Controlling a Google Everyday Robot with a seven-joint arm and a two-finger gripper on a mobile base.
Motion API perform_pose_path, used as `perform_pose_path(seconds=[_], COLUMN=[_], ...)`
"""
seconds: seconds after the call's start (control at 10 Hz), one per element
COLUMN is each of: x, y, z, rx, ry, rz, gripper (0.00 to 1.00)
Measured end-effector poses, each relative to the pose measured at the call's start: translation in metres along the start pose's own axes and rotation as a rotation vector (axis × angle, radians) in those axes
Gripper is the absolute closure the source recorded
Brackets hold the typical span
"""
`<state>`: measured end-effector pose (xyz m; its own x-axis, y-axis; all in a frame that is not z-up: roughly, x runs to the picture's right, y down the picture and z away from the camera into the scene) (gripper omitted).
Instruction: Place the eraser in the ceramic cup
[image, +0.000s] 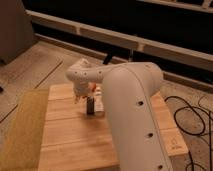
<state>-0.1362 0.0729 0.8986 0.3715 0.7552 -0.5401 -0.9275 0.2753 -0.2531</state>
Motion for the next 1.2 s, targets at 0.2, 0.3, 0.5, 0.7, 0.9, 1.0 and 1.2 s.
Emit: perform_pose_path(seconds=[0.2,0.3,0.5,0.7,0.9,1.0,1.2], x=[0.002,0.001,0.000,0.000,0.002,0.002,-0.001], y=[-0.003,-0.006,-0.015,-0.029,-0.040,-0.043,-0.041], z=[0.011,0.015,0.019,0.020,0.024,0.026,0.031], rx=[-0.011,-0.018,-0.022,-0.008,0.013,0.020,0.024], ry=[0.030,0.038,0.052,0.068,0.091,0.100,0.115], rz=[0.017,0.029,0.056,0.086,0.112,0.118,0.121], gripper=[0.35,0.35,0.35,0.35,0.35,0.35,0.35])
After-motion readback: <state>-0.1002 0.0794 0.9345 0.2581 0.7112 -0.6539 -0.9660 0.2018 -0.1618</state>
